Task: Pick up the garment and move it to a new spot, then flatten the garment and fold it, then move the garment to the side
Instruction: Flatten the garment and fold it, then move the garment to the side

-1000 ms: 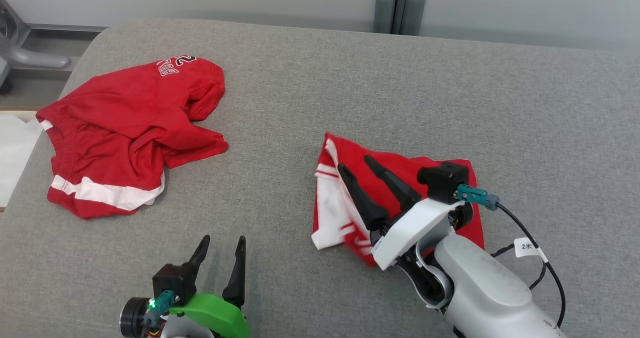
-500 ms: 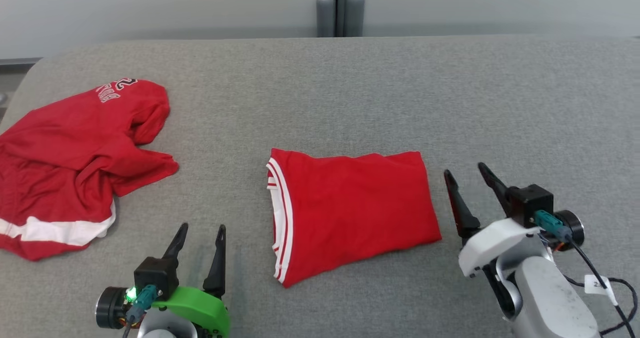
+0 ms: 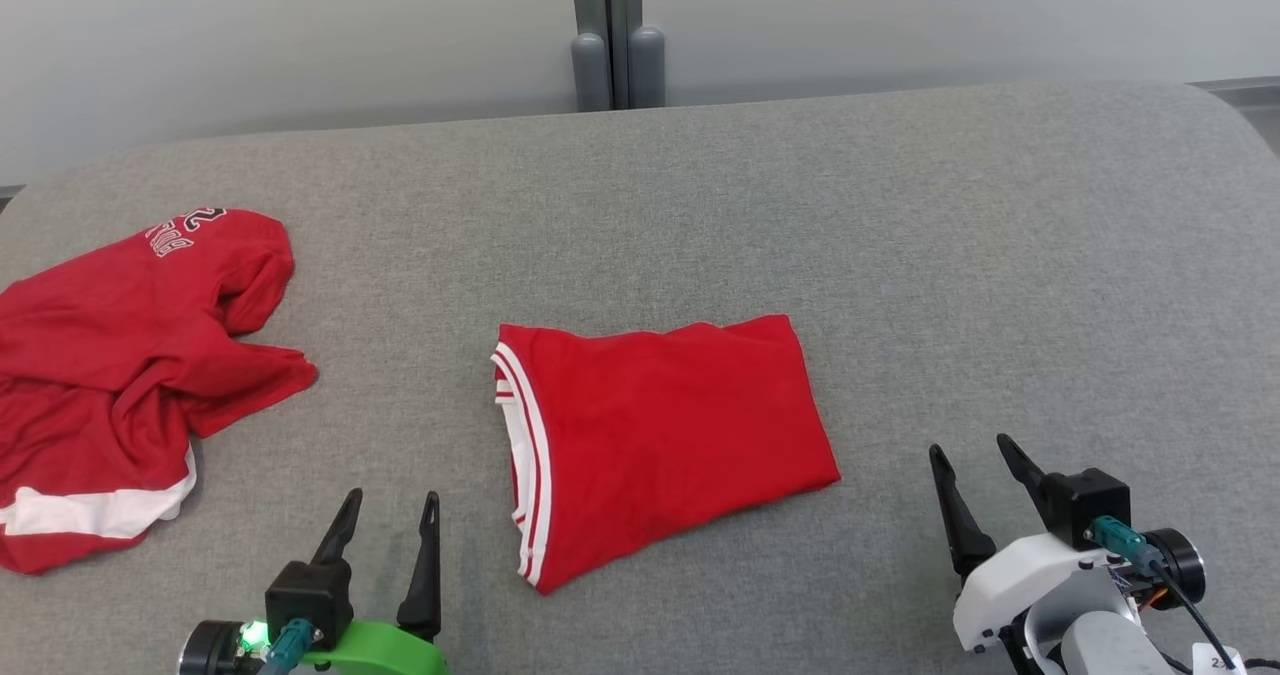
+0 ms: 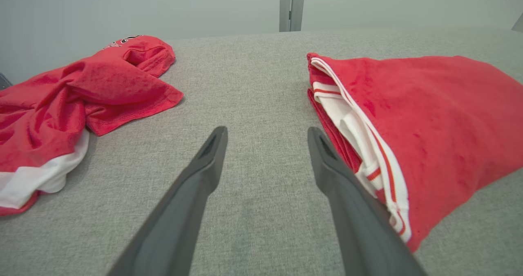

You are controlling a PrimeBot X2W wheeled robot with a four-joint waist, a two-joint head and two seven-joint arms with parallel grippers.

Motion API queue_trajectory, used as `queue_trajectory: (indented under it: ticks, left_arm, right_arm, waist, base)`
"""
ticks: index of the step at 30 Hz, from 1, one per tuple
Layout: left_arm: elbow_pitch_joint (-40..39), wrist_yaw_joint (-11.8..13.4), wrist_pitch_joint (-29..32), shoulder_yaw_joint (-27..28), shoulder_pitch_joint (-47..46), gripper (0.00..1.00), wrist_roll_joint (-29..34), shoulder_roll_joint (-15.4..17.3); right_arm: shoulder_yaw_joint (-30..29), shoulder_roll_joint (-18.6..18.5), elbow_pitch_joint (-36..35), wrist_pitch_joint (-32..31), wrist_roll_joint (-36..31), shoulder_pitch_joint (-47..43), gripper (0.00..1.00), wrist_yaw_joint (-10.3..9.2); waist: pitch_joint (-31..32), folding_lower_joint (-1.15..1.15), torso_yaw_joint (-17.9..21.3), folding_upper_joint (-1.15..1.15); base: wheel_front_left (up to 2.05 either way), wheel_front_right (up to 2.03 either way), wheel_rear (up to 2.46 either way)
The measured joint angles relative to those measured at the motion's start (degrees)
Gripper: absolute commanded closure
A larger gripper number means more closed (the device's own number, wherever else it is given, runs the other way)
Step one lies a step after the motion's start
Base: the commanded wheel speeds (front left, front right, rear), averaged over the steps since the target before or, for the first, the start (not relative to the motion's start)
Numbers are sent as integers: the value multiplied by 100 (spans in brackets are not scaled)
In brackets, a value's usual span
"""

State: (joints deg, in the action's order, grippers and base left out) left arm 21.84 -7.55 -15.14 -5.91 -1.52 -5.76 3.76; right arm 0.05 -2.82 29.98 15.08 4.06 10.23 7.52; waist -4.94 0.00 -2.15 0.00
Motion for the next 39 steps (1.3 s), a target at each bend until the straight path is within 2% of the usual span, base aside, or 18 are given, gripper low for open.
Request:
queue_trajectory:
  ticks: [4, 12, 20, 21, 22, 23, 24, 32, 39]
  left_arm:
    - [-25, 0, 0, -78, -4, 0, 13, -27]
    - [-41, 0, 0, -225, -169, 0, -133, 58]
    - [77, 0, 0, -349, -204, 0, -310, 157]
    - [79, 0, 0, -357, -205, 0, -323, 170]
    - [82, 0, 0, -361, -208, 0, -332, 182]
    - [84, 0, 0, -360, -214, 0, -342, 194]
    - [80, 0, 0, -352, -225, 0, -360, 202]
    - [-83, 0, 0, -268, -261, 0, -447, 215]
    - [-374, 0, 0, -460, -207, 0, -444, 281]
  right_arm:
    - [196, 1, 13, 0, 257, 148, 0, 0]
    - [1218, 4, 580, 0, 859, 1244, 0, 1]
    - [1451, 9, 2115, 9, 1127, 1722, 0, 1]
    - [1485, 2, 2217, 11, 1181, 1779, 16, 1]
    - [1526, 1, 2284, 16, 1291, 1823, 36, 1]
    - [1592, 0, 2304, 19, 1415, 1853, 71, 1]
    - [1626, 0, 2310, 38, 1438, 1878, 100, 1]
    - [1070, 34, 1931, 5, 1379, 1829, 100, 8]
    - [738, 5, 1569, 4, 1252, 1508, 100, 2]
  waist:
    - [-44, 0, -71, 0]
    - [-276, 0, -333, 0]
    - [-410, 0, -734, 0]
    - [-424, 0, -767, 0]
    - [-444, 0, -797, 0]
    - [-469, 0, -816, 0]
    - [-495, 0, -825, 0]
    - [-549, 0, -555, 0]
    - [-538, 0, 139, 0]
  base:
    - [0, 0, 0]
    - [0, 0, 0]
    - [0, 0, 0]
    - [0, 0, 0]
    - [0, 0, 0]
    - [0, 0, 0]
    - [0, 0, 0]
    - [0, 0, 0]
    - [0, 0, 0]
